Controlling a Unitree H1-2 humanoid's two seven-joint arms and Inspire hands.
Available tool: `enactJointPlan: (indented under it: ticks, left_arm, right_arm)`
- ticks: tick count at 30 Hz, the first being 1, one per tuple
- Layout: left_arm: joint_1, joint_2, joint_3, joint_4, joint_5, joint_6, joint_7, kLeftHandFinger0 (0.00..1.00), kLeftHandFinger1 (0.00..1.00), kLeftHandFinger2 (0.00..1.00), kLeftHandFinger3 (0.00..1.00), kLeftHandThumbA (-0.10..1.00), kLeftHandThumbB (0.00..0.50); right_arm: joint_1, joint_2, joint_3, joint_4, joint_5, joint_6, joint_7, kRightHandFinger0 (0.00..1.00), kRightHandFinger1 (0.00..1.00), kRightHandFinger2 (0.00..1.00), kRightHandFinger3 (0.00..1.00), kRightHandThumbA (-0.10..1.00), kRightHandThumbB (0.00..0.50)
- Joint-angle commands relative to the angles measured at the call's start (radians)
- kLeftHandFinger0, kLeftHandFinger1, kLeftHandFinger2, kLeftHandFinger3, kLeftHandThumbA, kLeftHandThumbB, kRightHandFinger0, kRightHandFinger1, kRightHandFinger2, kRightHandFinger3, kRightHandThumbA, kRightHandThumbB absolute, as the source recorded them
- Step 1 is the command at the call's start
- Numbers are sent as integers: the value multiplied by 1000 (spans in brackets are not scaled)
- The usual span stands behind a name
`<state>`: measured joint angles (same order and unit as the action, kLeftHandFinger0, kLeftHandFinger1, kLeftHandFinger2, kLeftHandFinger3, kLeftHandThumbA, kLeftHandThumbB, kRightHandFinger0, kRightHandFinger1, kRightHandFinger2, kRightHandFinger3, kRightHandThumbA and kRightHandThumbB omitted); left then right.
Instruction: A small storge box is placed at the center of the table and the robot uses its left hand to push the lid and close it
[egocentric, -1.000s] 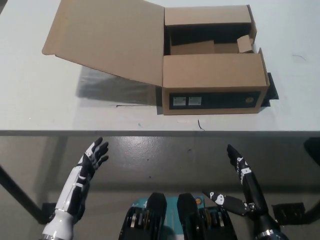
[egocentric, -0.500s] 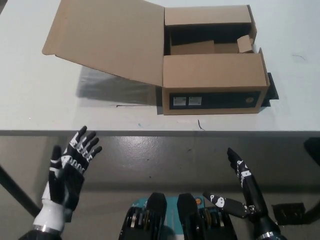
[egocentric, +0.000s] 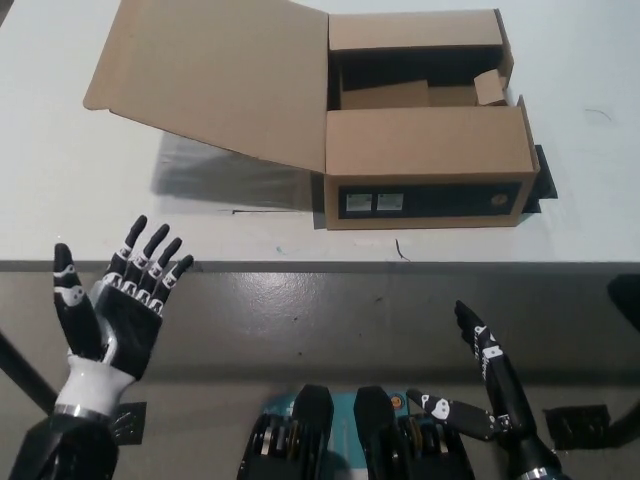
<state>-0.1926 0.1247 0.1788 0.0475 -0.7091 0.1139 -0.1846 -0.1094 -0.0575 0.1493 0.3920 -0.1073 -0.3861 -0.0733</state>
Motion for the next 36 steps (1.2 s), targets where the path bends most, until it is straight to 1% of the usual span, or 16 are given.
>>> enactJointPlan:
  ticks: [1,4,8,9,16,19,22,25,26,36]
  left_arm:
    - [-96,-8,86,33,-345,182,-141,1000,1000,1000,1000,1000,377]
    - [-103,-11,91,41,-342,191,-150,1000,1000,1000,1000,1000,377]
    - [-112,-17,101,51,-348,210,-158,1000,1000,1000,1000,1000,373]
    - [-113,-19,104,50,-347,213,-153,1000,1000,1000,1000,1000,372]
    - [-133,-22,112,54,-336,228,-166,1000,1000,1000,1000,1000,375]
    - [-142,-21,114,50,-341,241,-157,1000,1000,1000,1000,1000,371]
    - [-155,-21,112,54,-342,243,-165,1000,1000,1000,1000,1000,382]
    - [-174,-22,108,58,-341,248,-175,1000,1000,1000,1000,1000,377]
    - [-179,-23,106,58,-339,249,-175,1000,1000,1000,1000,1000,367]
    - [-217,-31,99,106,-314,259,-167,1000,1000,1000,1000,1000,392]
  right_arm:
    - [-18,0,19,-22,-24,-84,-59,1000,1000,1000,1000,1000,331]
    - [-18,-2,20,-24,-24,-84,-59,1000,1000,1000,1000,1000,340]
    - [-20,-5,24,-21,-26,-84,-64,1000,1000,1000,1000,1000,341]
    - [-20,-6,26,-21,-26,-84,-66,1000,1000,1000,1000,1000,335]
    - [-21,-9,38,-21,-24,-84,-80,1000,1000,1000,1000,1000,342]
    - [-20,-9,41,-17,-14,-84,-78,1000,1000,1000,1000,1000,343]
    - [-19,-10,43,-19,-12,-84,-80,1000,1000,1000,1000,1000,344]
    - [-23,-12,46,-16,-8,-84,-82,1000,1000,1000,1000,1000,346]
    - [-23,-13,47,-16,-8,-84,-83,1000,1000,1000,1000,1000,346]
    - [-26,-11,45,-20,13,-84,-67,1000,1000,1000,1000,1000,345]
